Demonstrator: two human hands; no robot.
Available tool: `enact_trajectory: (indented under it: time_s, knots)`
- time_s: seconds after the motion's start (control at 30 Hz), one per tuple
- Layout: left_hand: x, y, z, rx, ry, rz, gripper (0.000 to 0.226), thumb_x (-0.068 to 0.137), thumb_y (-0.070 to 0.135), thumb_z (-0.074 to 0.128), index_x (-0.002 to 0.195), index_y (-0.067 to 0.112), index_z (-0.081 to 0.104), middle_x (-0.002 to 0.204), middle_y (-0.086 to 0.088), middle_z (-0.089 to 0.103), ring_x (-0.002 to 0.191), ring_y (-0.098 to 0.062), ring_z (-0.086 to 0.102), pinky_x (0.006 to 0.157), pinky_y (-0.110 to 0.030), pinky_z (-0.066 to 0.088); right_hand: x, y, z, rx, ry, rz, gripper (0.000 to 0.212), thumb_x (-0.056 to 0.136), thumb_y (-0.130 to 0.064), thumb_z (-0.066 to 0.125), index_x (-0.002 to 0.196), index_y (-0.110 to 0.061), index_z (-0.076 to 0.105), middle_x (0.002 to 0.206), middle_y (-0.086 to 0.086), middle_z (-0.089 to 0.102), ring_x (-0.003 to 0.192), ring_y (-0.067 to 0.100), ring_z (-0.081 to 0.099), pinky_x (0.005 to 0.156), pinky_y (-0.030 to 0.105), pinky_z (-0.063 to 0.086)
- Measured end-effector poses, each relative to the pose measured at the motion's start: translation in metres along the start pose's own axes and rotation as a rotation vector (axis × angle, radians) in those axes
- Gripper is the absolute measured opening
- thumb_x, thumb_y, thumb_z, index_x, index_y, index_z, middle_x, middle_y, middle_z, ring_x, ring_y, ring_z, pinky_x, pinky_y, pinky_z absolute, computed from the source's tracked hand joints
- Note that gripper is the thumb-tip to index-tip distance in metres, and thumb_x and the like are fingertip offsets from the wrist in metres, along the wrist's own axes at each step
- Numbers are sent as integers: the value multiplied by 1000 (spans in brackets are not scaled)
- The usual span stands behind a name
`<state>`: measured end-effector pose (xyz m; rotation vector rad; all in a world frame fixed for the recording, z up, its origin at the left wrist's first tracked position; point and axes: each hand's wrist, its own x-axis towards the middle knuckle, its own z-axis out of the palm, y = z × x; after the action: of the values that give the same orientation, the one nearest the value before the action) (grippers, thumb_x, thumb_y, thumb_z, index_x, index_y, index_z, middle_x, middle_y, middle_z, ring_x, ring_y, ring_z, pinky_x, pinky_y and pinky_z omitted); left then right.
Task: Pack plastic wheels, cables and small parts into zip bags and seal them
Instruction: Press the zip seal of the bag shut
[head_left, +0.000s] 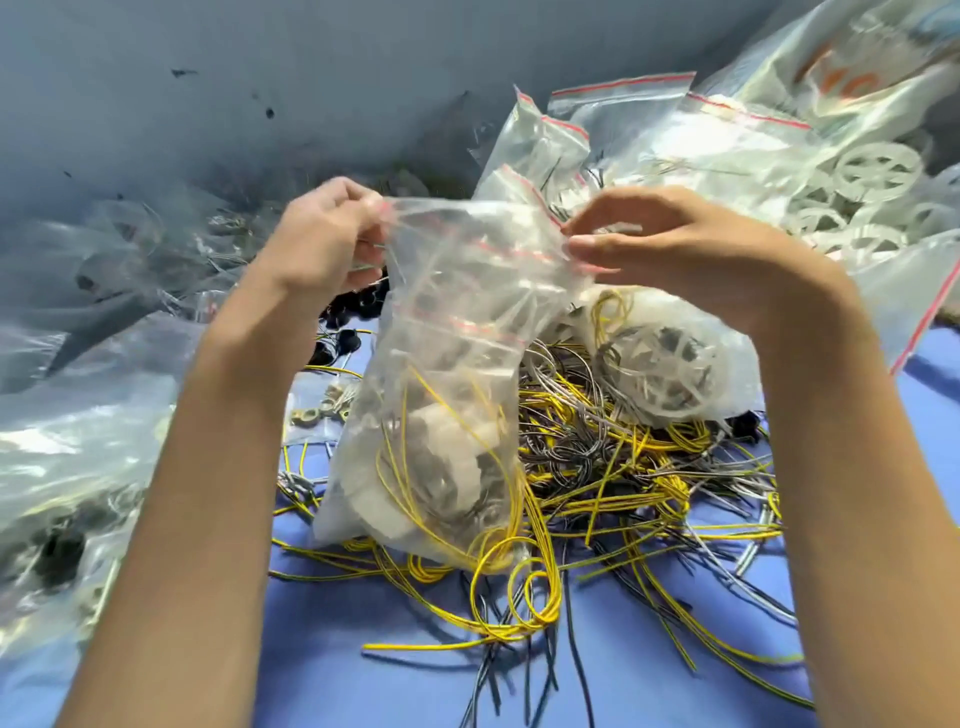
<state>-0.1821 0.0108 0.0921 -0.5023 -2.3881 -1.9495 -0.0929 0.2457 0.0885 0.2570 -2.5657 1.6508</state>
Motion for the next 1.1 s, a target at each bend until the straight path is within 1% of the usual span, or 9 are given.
enact_trajectory:
  time_s: [0.13,0.23,0.33,0.5,0.63,0.7,0.87,1.0,1.1]
  knots:
    - [-3,-4,8,2,-30,16,29,98,29,48,70,22,50,69,8,56,51,2,46,61,-12,42,-1,3,-9,45,-36,59,32,72,-25,68,98,-8,63,89,9,61,80,12,64,74,19,55]
    - [-1,-11,7,53,-29,20,21,94,29,56,74,22,55,72,6,59,57,0,49,67,-14,44,-1,9,-12,10,-29,112,49,57,-36,74,98,-11,68,90,8,67,80,12,67,76,18,55]
    - [-4,-19,6,49,-61,14,17,91,28,60,77,19,57,73,4,62,55,3,53,62,-10,45,-4,11,-14,-99,-106,151,55,51,-44,75,97,-13,72,90,6,74,80,9,70,71,12,52]
    - [-3,-25,-3,93,-52,-32,19,86,33,64,73,19,63,60,13,66,55,5,57,65,-12,43,-1,15,-11,-169,-101,156,37,61,-34,72,88,-9,72,78,6,74,71,9,69,68,15,55]
    - [-6,-19,-4,25,-29,69,13,88,22,63,77,15,63,55,16,66,54,7,58,56,-5,42,2,16,-7,-227,-51,103,13,73,-24,69,79,-13,69,65,-2,68,59,4,64,58,15,53]
    - [-8,-12,-7,6,11,123,10,86,22,64,77,16,63,55,18,65,52,7,57,54,-4,40,3,15,-10,-235,20,50,4,74,-23,70,76,-20,69,65,-3,66,60,5,63,64,19,56]
    - [-13,1,-19,4,110,237,10,86,19,66,77,18,61,53,21,63,48,9,51,54,-5,36,7,8,-16,-379,244,-122,26,86,-7,66,71,-29,63,71,4,62,71,15,57,74,40,50]
    - [-11,1,-22,28,200,245,14,89,17,65,76,19,61,49,23,60,44,8,46,54,-5,34,10,2,-5,-213,207,-142,22,91,-8,60,75,-23,59,71,3,59,61,0,59,71,20,54]
    - [-8,-3,-26,36,235,217,17,91,18,62,74,21,60,50,23,60,45,7,46,57,-8,36,6,1,4,-168,108,-110,11,88,-10,63,79,-18,62,69,-2,64,64,5,61,75,26,56]
